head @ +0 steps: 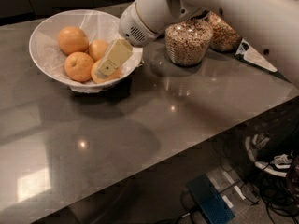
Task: Pick orange from white bowl
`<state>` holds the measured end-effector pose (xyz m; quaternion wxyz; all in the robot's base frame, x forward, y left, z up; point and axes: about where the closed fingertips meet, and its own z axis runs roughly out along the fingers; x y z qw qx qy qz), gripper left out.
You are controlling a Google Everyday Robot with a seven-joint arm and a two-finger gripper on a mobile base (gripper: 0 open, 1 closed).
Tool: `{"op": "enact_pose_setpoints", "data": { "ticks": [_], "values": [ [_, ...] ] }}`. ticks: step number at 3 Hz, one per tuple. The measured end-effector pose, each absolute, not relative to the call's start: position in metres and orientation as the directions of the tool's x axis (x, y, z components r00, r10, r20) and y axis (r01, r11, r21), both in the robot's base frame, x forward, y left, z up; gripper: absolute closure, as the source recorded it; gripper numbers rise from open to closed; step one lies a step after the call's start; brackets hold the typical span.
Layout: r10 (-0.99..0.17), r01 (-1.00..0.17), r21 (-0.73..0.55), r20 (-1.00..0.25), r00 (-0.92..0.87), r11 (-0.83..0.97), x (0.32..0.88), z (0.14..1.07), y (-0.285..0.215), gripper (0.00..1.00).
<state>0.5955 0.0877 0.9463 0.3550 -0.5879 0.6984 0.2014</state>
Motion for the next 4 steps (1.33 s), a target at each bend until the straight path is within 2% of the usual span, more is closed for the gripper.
{"op": "enact_pose_setpoints", "data": {
  "ticks": [1, 2, 4],
  "values": [
    [-0.670, -0.961, -0.127, -0.739, -0.073, 0.245, 0.598, 0.946, 0.090, 0.16],
    [-0.668, -0.957, -0.121, -0.739, -0.090, 0.262, 0.601, 0.944, 0.091, 0.22],
    [-0.664, -0.929, -0.078, -0.721, -0.197, 0.361, 0.615, 0.924, 0.091, 0.15]
  ]
}}
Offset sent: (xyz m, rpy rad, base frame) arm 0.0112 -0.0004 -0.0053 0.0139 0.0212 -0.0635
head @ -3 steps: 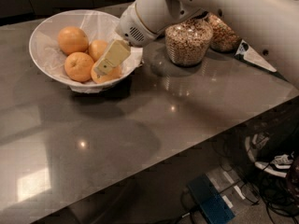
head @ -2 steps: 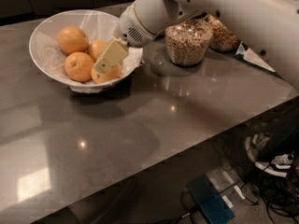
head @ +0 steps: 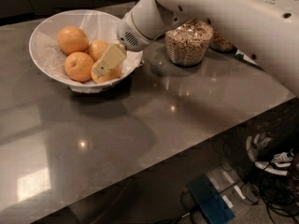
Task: Pick orange from white bowl
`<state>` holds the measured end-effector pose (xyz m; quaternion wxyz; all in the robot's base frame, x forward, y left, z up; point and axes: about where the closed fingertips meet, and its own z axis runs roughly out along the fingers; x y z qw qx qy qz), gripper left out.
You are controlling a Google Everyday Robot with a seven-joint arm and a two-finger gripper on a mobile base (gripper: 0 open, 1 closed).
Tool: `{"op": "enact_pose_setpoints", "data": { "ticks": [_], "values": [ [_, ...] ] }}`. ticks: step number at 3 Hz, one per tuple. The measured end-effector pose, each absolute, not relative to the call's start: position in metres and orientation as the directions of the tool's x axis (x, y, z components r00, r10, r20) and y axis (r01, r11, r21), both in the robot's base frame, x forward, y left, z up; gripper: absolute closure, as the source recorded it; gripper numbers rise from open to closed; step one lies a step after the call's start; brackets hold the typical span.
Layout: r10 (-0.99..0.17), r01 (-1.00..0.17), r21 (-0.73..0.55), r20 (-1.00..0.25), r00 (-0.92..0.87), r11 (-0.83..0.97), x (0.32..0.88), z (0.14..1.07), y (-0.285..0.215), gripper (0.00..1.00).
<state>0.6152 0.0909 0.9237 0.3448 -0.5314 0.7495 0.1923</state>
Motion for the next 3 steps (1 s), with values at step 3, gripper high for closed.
{"op": "enact_pose_setpoints", "data": {
  "ticks": [3],
  "values": [
    [-0.639, -0.928, -0.048, -0.738, -0.216, 0.369, 0.626, 0.915, 0.097, 0.28]
  ]
}}
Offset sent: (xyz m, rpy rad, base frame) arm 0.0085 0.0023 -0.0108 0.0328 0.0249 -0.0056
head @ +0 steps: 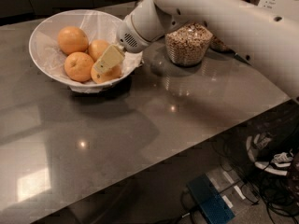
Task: Pick orange from white bowl
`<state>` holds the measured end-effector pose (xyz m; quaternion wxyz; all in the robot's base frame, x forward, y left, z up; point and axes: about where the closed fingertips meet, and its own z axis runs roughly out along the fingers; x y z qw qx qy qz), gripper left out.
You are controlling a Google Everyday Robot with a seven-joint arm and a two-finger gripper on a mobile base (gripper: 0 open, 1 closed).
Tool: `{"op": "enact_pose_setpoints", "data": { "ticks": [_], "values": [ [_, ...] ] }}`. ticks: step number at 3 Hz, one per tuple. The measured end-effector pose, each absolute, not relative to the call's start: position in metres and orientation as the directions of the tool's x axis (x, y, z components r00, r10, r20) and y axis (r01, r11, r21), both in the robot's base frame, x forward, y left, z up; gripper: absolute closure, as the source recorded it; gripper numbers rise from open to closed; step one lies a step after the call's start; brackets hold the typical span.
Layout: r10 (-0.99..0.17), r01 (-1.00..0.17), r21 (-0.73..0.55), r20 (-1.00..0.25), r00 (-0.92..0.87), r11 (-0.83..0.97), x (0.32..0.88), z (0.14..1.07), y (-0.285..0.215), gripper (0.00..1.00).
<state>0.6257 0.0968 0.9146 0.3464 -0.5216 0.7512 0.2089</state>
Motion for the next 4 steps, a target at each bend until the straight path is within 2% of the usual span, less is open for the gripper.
{"op": "enact_pose_setpoints", "data": {
  "ticks": [4],
  "values": [
    [-0.610, -0.903, 0.033, -0.727, -0.315, 0.427, 0.618, 0.878, 0.110, 0.29]
  ]
}}
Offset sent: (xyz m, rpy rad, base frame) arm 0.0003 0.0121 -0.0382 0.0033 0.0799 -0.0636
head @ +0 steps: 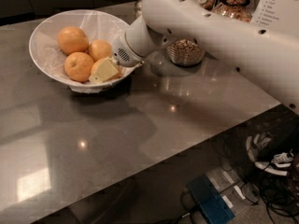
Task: Pick orange from white bowl
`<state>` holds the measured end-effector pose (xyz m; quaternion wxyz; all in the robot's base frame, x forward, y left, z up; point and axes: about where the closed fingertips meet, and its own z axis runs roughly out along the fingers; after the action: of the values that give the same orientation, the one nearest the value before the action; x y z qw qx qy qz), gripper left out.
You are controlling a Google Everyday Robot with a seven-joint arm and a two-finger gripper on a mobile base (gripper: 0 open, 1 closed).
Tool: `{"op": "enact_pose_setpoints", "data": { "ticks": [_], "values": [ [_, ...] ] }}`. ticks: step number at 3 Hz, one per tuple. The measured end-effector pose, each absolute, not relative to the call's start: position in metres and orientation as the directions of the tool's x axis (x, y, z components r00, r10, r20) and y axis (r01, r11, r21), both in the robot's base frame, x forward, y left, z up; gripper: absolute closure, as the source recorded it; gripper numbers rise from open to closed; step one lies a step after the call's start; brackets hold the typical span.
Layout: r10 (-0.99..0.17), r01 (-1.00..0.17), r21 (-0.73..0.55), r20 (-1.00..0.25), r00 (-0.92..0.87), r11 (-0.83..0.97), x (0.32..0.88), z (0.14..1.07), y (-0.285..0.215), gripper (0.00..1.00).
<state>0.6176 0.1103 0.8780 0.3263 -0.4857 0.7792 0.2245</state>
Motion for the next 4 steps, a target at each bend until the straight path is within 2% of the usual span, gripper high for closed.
{"op": "enact_pose_setpoints", "data": {
  "ticks": [3, 4],
  "values": [
    [-0.625, -0.899, 0.053, -0.701, -0.345, 0.436, 0.628, 0.859, 0.117, 0.37],
    [-0.625, -0.899, 0.053, -0.701, -0.345, 0.436, 0.628, 0.859, 0.117, 0.56]
  ]
}}
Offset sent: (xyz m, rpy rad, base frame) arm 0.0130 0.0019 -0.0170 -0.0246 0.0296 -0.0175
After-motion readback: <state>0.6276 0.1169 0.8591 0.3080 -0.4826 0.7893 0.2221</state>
